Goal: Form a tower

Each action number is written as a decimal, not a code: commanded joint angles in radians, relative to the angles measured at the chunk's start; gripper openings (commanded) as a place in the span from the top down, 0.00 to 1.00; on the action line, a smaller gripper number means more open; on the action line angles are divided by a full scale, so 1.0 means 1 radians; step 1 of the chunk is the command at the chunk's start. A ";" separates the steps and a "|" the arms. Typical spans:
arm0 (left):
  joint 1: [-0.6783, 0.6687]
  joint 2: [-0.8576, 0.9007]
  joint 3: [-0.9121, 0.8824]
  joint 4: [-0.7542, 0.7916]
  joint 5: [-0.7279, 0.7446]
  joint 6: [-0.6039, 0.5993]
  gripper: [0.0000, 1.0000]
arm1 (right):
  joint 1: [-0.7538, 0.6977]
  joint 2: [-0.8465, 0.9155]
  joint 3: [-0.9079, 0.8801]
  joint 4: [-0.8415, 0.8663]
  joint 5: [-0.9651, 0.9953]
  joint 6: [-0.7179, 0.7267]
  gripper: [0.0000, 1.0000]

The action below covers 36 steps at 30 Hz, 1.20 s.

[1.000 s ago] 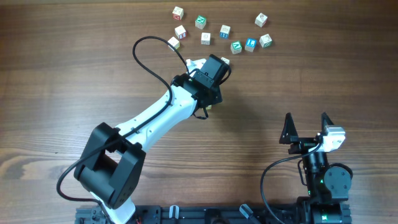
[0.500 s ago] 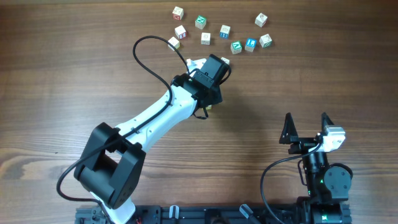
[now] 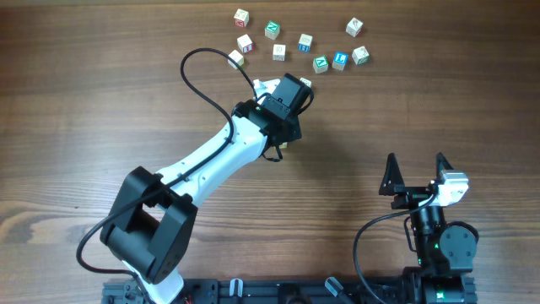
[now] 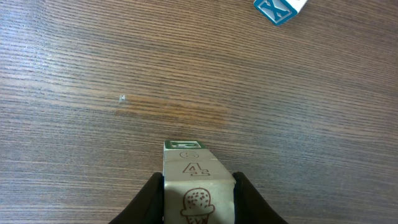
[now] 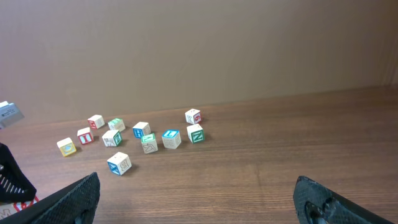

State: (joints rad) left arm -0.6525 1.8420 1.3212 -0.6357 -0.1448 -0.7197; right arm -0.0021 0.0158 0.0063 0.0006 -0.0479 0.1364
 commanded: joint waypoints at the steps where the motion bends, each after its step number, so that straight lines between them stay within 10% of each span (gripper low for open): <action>1: -0.003 0.006 -0.015 -0.001 -0.008 0.005 0.77 | 0.006 -0.006 -0.001 0.002 -0.002 -0.004 0.00; 17: 0.035 0.006 0.024 -0.027 0.032 0.026 0.21 | 0.006 -0.006 -0.001 0.002 -0.002 -0.004 0.00; 19: 0.069 0.006 0.089 -0.079 0.086 0.037 0.01 | 0.006 -0.006 -0.001 0.002 -0.002 -0.004 0.00; 36: 0.208 0.098 0.639 -0.423 0.159 0.160 0.01 | 0.006 -0.006 -0.001 0.002 -0.002 -0.005 0.00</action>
State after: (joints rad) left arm -0.4896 1.8645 1.8366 -1.0054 -0.0303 -0.6209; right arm -0.0021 0.0158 0.0063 0.0006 -0.0479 0.1364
